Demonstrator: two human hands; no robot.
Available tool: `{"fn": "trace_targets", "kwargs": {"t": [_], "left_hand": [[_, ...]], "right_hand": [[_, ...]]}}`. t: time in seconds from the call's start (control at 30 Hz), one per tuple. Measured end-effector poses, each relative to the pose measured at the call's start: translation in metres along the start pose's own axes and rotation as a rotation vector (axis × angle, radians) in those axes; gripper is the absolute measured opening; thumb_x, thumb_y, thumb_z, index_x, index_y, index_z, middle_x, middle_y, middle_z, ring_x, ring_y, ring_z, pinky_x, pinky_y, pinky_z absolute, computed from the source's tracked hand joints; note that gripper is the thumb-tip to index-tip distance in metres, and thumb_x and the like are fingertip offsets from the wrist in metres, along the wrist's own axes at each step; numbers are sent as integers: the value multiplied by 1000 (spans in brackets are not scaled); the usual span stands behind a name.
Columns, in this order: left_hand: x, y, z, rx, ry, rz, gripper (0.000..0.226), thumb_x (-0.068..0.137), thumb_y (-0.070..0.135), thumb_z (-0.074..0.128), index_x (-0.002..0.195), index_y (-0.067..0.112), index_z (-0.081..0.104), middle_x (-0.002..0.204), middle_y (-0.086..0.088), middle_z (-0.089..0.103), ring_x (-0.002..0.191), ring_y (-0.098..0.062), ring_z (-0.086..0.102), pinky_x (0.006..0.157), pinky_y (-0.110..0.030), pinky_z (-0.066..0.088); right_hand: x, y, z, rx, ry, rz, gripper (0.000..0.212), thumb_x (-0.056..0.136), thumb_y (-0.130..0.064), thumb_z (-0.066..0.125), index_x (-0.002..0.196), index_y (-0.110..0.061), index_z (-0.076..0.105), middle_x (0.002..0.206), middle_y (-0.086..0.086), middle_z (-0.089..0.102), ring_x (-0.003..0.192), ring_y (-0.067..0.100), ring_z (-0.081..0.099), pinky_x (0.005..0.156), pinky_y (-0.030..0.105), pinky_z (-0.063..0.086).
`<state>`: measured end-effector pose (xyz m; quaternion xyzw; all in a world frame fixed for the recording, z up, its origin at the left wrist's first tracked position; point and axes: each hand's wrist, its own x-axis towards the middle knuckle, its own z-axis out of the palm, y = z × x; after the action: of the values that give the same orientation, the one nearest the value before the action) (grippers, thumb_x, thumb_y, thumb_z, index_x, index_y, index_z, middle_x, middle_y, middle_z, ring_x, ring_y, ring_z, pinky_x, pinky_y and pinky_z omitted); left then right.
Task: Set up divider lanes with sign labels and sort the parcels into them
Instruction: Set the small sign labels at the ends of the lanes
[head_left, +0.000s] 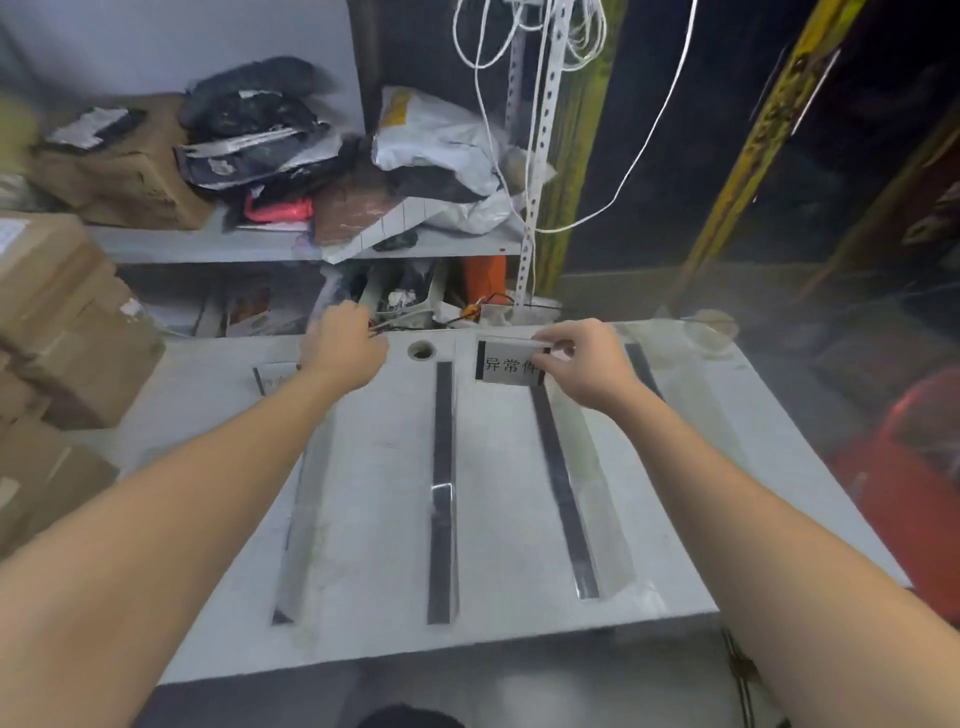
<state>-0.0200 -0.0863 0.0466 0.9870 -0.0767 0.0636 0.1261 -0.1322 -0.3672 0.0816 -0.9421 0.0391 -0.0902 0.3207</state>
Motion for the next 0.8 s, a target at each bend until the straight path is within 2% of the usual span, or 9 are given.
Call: {"fn": "trace_targets", "kwargs": {"t": [0.07,0.2,0.3,0.4,0.47,0.53,0.63,0.73,0.8], "left_hand": [[-17,37,0,50,-62,43,39,93,38,57,120,9,58,123,-11,59,112,-35,56,87,-46,49],[-37,95,4,40,-89,84,35,91,35,57,116,12,60,123,-9,60,111,-33,57,84,-41,46],[-39,123,7,57,-129,107,44,89,37,58,127,15,58,130,-8,58,119,-31,54,90,-42,48],[-31,141,16,89,-169,103,52,91,41,57,136,15,52,136,-8,54,125,-30,50,95,-46,49],[-20,150,26,93,-188,100,54,92,41,57,139,16,49,138,-7,53,126,-30,49,96,-47,49],[-6,160,36,110,-211,97,56,93,41,56,142,16,46,139,-8,52,128,-30,48,95,-46,49],[24,171,55,103,-232,85,54,91,43,57,139,19,49,131,-8,56,121,-31,54,90,-47,52],[57,178,79,93,-256,58,51,88,47,56,133,22,51,126,-6,58,113,-33,57,85,-50,54],[76,181,95,98,-272,67,50,90,43,57,133,18,51,129,-8,56,115,-32,56,87,-47,53]], "right_hand": [[-11,22,-23,1,0,-3,27,88,-15,72,115,-10,74,105,1,72,88,12,57,80,24,42],[-21,63,-57,4,13,13,25,88,-15,73,112,-9,74,108,4,73,90,13,60,81,24,44],[-19,88,-70,5,27,21,22,88,-16,73,109,-10,75,105,3,73,90,14,61,80,26,44],[-9,112,-78,-37,25,36,24,90,-16,72,112,-10,74,93,-1,69,76,7,51,72,21,36],[0,127,-77,-68,13,60,25,91,-15,70,115,-9,73,79,-8,56,70,5,45,65,20,34],[10,142,-71,-79,-14,77,26,91,-15,71,116,-7,73,83,-6,53,75,10,46,61,17,33],[35,164,-60,-97,-63,88,26,91,-16,71,115,-8,73,85,-5,54,71,8,46,52,3,30],[69,189,-49,-100,-86,139,25,91,-15,69,115,-7,73,84,-3,52,64,3,44,53,-1,33],[92,206,-40,-90,-98,167,24,91,-12,69,114,-5,73,84,-3,53,62,-3,42,56,-3,34]]}}
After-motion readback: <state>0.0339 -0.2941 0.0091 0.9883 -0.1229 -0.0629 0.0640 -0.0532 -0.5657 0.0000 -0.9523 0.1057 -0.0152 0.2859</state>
